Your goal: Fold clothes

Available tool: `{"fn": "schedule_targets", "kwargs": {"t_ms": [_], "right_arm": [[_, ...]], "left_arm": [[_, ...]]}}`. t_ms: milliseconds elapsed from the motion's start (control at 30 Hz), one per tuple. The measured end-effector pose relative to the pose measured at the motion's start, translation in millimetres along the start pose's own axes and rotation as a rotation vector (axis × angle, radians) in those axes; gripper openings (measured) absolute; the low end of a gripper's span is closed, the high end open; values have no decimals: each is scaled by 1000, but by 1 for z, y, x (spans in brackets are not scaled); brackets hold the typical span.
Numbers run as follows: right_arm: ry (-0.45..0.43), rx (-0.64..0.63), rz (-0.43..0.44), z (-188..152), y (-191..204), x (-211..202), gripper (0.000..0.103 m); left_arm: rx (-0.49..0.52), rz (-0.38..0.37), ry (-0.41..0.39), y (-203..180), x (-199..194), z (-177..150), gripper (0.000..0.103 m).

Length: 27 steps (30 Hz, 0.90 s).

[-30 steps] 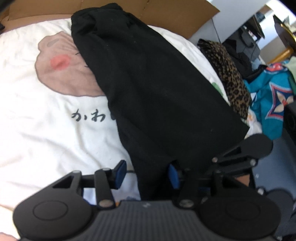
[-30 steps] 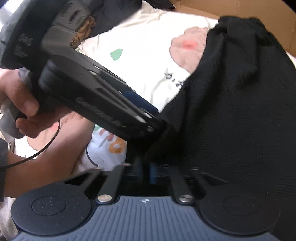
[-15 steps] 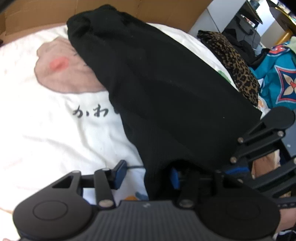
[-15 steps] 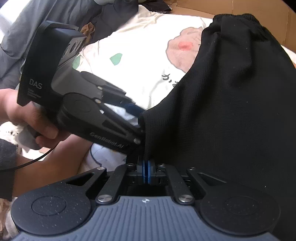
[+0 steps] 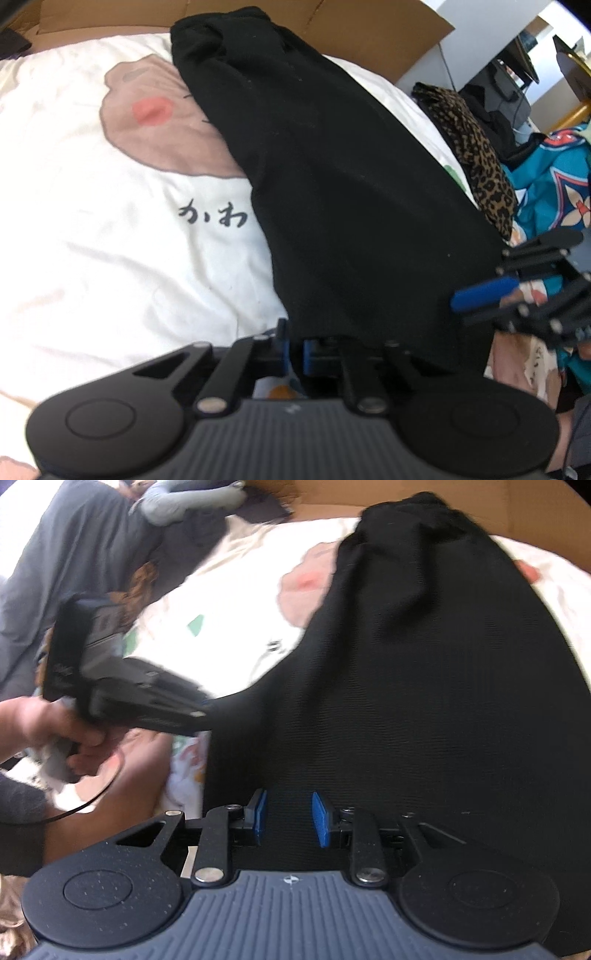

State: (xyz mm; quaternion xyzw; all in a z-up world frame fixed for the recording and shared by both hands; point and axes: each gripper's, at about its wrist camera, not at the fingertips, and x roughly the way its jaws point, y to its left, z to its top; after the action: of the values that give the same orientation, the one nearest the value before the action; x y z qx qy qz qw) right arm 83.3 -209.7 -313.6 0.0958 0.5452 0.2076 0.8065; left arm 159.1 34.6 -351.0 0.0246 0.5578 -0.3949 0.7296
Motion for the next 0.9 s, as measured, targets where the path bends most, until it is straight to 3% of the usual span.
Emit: {"fn": "schedule_targets", "kwargs": {"t_ms": [100, 267, 400, 567, 900], "right_arm": [[-41, 38, -70, 0, -20, -6, 28], [-102, 99, -273, -6, -65, -18, 28], [-80, 149, -405, -22, -101, -25, 28], [-45, 162, -427, -44, -129, -27, 30], [-25, 166, -476, -57, -138, -35, 29]], "left_arm": [[-7, -5, 0, 3, -6, -5, 6], [-21, -12, 4, 9, -10, -8, 4], [-19, -8, 5, 12, -13, -12, 4], [-25, -9, 13, 14, -15, -13, 3], [-46, 39, 54, 31, -40, -23, 0]]}}
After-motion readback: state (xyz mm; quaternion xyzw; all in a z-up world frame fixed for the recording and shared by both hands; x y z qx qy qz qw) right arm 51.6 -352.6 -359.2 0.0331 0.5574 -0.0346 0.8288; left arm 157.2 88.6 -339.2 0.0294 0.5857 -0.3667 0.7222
